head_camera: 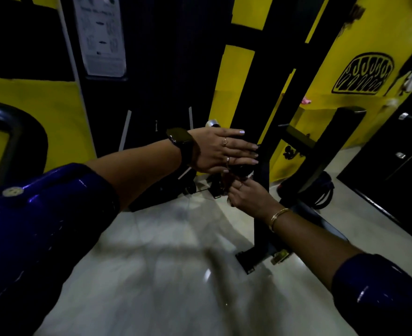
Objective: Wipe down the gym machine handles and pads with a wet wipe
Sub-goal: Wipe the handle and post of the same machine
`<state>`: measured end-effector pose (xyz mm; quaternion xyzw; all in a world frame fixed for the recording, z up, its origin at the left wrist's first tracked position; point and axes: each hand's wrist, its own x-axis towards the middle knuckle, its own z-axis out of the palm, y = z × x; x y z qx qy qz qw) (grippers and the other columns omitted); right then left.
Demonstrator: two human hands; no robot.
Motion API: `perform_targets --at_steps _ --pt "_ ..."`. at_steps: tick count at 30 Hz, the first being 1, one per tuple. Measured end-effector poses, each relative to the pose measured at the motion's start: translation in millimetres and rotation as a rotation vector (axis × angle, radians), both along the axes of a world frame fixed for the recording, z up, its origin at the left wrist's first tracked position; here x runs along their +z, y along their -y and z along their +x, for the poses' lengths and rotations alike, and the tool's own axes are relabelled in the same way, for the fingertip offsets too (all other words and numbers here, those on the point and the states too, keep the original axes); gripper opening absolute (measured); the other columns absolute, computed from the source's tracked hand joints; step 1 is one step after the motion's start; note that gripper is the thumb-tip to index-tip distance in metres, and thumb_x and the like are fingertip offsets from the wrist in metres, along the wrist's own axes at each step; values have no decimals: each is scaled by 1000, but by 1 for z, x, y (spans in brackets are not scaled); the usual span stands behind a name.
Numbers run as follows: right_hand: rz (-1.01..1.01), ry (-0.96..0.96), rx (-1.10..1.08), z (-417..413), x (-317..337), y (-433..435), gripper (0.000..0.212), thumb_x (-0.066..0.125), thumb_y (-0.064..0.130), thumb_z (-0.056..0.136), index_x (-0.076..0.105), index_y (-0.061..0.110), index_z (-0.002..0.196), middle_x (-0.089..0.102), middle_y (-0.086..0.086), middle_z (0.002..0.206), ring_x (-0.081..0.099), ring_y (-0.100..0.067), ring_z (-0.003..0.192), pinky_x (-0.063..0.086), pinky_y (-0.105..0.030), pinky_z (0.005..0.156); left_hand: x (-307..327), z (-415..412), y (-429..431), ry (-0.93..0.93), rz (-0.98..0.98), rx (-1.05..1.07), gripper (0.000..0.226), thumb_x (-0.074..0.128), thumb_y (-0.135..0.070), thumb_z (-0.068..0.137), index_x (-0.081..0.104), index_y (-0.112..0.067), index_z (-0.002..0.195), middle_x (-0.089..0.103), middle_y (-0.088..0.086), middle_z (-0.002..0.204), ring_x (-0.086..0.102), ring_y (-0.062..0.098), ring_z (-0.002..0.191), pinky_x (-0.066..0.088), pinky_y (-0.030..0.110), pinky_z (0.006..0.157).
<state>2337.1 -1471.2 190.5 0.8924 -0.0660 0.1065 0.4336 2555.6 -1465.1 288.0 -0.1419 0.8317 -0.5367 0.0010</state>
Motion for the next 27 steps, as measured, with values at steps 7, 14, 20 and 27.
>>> perform_targets --at_steps 7,14,20,27 --pt "62 -228 -367 4 -45 -17 29 80 14 64 76 0 89 72 -18 83 67 -31 83 48 -41 96 -13 -3 -7 -141 106 47 61 12 -40 100 17 -12 154 32 7 157 24 21 147 11 41 120" --pt "6 -9 -126 7 -16 -13 18 53 -2 89 67 -5 101 63 -16 91 60 -32 95 45 -43 98 -35 5 -10 -270 165 62 56 13 -37 102 15 -13 152 25 2 158 25 19 146 14 40 119" --pt "-43 -185 -316 4 -40 -12 29 48 -2 82 69 -10 100 69 -17 82 65 -35 91 29 -49 112 -34 3 -11 -304 180 67 59 21 -37 98 17 -14 152 28 2 158 21 17 146 4 40 121" --pt "33 -240 -305 7 -40 -15 23 66 2 77 71 -4 99 68 -18 90 63 -35 96 38 -49 109 -36 8 -6 -175 35 103 64 21 -39 98 2 -13 154 13 1 161 9 16 148 3 41 120"
